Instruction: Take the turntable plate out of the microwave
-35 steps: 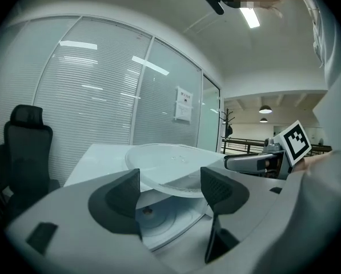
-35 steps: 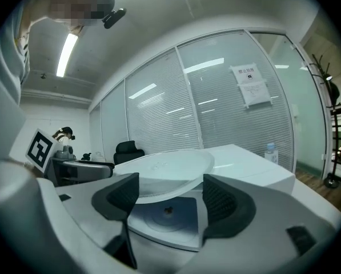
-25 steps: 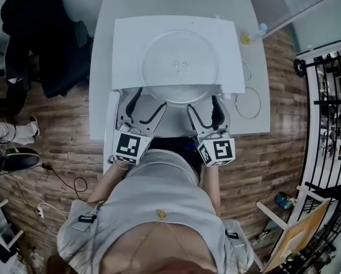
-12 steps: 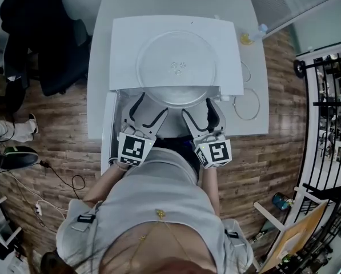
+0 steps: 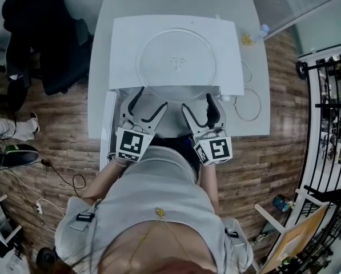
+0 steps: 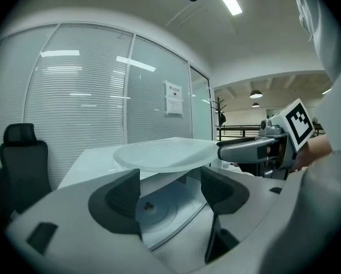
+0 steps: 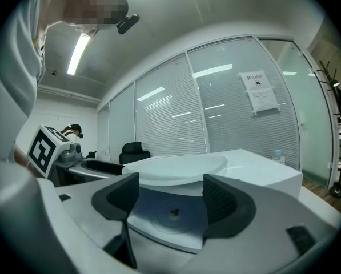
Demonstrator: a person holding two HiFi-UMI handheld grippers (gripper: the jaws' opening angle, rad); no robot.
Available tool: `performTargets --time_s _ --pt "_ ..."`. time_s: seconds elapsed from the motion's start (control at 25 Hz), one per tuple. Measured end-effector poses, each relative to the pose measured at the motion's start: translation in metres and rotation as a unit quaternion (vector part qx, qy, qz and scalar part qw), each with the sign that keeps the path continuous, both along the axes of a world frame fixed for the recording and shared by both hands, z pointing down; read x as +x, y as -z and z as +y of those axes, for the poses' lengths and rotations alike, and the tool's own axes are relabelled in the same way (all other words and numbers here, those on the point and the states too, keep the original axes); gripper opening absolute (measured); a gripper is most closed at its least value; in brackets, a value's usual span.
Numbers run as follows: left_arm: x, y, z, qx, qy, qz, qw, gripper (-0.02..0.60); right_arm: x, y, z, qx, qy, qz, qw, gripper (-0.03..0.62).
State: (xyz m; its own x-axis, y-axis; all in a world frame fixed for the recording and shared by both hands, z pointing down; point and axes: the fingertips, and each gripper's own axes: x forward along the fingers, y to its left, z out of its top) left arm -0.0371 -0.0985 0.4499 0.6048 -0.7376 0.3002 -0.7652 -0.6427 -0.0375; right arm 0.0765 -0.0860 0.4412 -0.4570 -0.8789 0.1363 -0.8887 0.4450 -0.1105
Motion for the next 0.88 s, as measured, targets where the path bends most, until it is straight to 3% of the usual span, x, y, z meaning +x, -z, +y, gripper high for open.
performTargets --time_s 0.2,0.88 --pt "0.0 0.005 -0.006 0.015 0.0 -0.008 0.9999 0.331 -0.002 -0.002 -0.009 -0.002 -0.002 0.006 1.0 0.331" --pt "0.002 0.007 -0.033 0.009 0.005 -0.006 0.9999 0.331 -0.003 -0.003 -0.037 -0.025 -0.011 0.035 0.999 0.331"
